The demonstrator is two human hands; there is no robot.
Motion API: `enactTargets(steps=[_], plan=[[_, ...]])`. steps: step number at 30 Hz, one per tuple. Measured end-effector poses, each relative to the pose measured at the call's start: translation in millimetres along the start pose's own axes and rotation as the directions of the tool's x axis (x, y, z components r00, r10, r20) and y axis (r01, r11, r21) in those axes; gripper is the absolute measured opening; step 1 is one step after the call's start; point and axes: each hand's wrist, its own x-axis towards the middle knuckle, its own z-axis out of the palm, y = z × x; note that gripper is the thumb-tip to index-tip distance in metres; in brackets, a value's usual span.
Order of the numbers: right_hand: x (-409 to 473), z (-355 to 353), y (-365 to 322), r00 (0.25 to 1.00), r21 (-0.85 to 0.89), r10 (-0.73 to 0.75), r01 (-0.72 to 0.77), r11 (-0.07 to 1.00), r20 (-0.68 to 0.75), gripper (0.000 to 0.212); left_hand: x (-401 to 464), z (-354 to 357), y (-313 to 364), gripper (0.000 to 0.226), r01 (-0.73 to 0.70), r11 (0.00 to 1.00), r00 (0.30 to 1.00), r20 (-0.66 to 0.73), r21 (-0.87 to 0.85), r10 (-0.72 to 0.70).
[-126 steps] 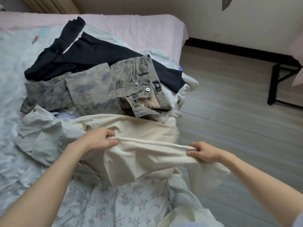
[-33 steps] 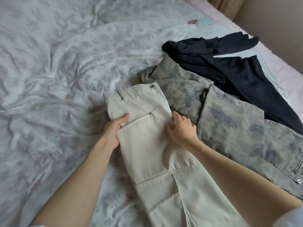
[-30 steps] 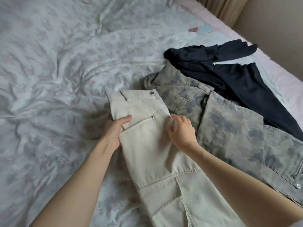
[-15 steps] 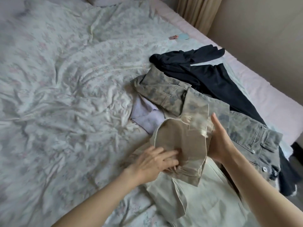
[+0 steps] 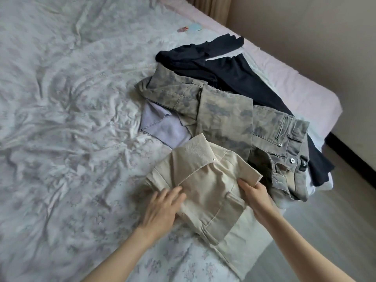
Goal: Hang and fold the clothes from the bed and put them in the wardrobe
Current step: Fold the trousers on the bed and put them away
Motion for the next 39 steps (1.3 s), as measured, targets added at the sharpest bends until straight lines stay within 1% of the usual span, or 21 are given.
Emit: enactTargets(steps=[2, 4, 6, 8, 9, 10, 12, 13, 15, 18, 19, 20, 21, 22, 24, 26, 28, 31, 33, 36, 39], plan=[[2, -6, 13, 1.000, -0.105, 0.008, -0.011, 0.994, -0.028, 0.012, -3, 1, -5, 0.041, 0.136, 0.991, 0.991, 0.013, 0.013, -0.136], [7, -10, 20, 0.995, -0.275, -0.044, 0.018, 0.961, -0.088, 0.022, -2, -3, -7, 0.026, 0.238, 0.966, 0.971, 0.016, -0.103, -0.238], [7, -7, 14, 0.976, -0.472, -0.169, 0.085, 0.878, -0.138, 0.018, 5, -7, -9, 0.023, 0.341, 0.906, 0.936, -0.004, -0.251, -0.353], [3, 2, 1, 0.932, -0.556, -0.326, 0.188, 0.810, -0.159, 0.015, 15, -10, -10, 0.019, 0.444, 0.846, 0.879, -0.037, -0.296, -0.475], [2, 9, -7, 0.895, -0.587, -0.412, 0.242, 0.773, -0.173, 0.020, 21, -10, -12, 0.016, 0.520, 0.800, 0.828, -0.053, -0.300, -0.558], [6, 19, -17, 0.848, -0.629, -0.501, 0.297, 0.718, -0.171, 0.028, 28, -10, -14, 0.017, 0.623, 0.712, 0.745, -0.031, -0.323, -0.666], [17, 39, -39, 0.796, -0.670, -0.603, 0.417, 0.615, -0.058, 0.030, 42, -11, -20, 0.028, 0.781, 0.491, 0.556, 0.071, -0.386, -0.828], [26, 52, -50, 0.804, -0.666, -0.595, 0.456, 0.590, 0.024, 0.026, 47, -11, -25, 0.035, 0.812, 0.418, 0.498, 0.108, -0.407, -0.860], [46, 74, -67, 0.860, -0.673, -0.492, 0.442, 0.593, 0.132, 0.017, 57, -13, -33, 0.045, 0.848, 0.292, 0.411, 0.199, -0.443, -0.890], [74, 104, -90, 0.936, -0.766, -0.297, 0.328, 0.553, 0.186, 0.027, 65, -8, -50, 0.054, 0.864, -0.110, 0.120, 0.413, -0.491, -0.903], [81, 111, -95, 0.953, -0.804, -0.226, 0.294, 0.516, 0.203, 0.033, 65, -5, -55, 0.055, 0.823, -0.232, 0.058, 0.483, -0.519, -0.874], [90, 118, -97, 0.963, -0.826, -0.151, 0.271, 0.495, 0.225, 0.041, 63, -1, -60, 0.057, 0.758, -0.341, 0.030, 0.553, -0.556, -0.833], [95, 122, -99, 0.967, -0.830, -0.082, 0.251, 0.499, 0.243, 0.048, 61, 0, -61, 0.059, 0.698, -0.419, 0.032, 0.609, -0.581, -0.792], [98, 125, -100, 0.965, -0.823, -0.010, 0.229, 0.521, 0.262, 0.054, 59, 0, -59, 0.063, 0.672, -0.463, 0.035, 0.650, -0.578, -0.759], [101, 128, -98, 0.947, -0.787, 0.085, 0.205, 0.582, 0.310, 0.058, 53, 1, -53, 0.071, 0.675, -0.493, 0.033, 0.689, -0.549, -0.724], [98, 127, -98, 0.928, -0.788, 0.125, 0.221, 0.574, 0.351, 0.055, 53, 3, -44, 0.074, 0.648, -0.492, 0.050, 0.677, -0.582, -0.734], [96, 127, -101, 0.908, -0.776, 0.113, 0.273, 0.568, 0.402, 0.050, 59, 5, -36, 0.078, 0.634, -0.432, 0.063, 0.599, -0.641, -0.798], [87, 121, -103, 0.874, -0.686, -0.030, 0.400, 0.608, 0.484, 0.030, 69, 5, -24, 0.071, 0.564, -0.424, 0.021, 0.526, -0.708, -0.851], [82, 112, -101, 0.841, -0.664, -0.182, 0.519, 0.539, 0.510, 0.019, 71, -1, -15, 0.059, 0.494, -0.428, 0.003, 0.494, -0.757, -0.870], [80, 98, -103, 0.802, -0.578, -0.315, 0.588, 0.566, 0.507, 0.024, 69, -7, -11, 0.039, 0.409, -0.355, 0.062, 0.414, -0.841, -0.908], [87, 91, -107, 0.790, -0.543, -0.396, 0.610, 0.576, 0.468, 0.016, 63, -13, -13, 0.035, 0.333, -0.262, 0.126, 0.318, -0.906, -0.940]])
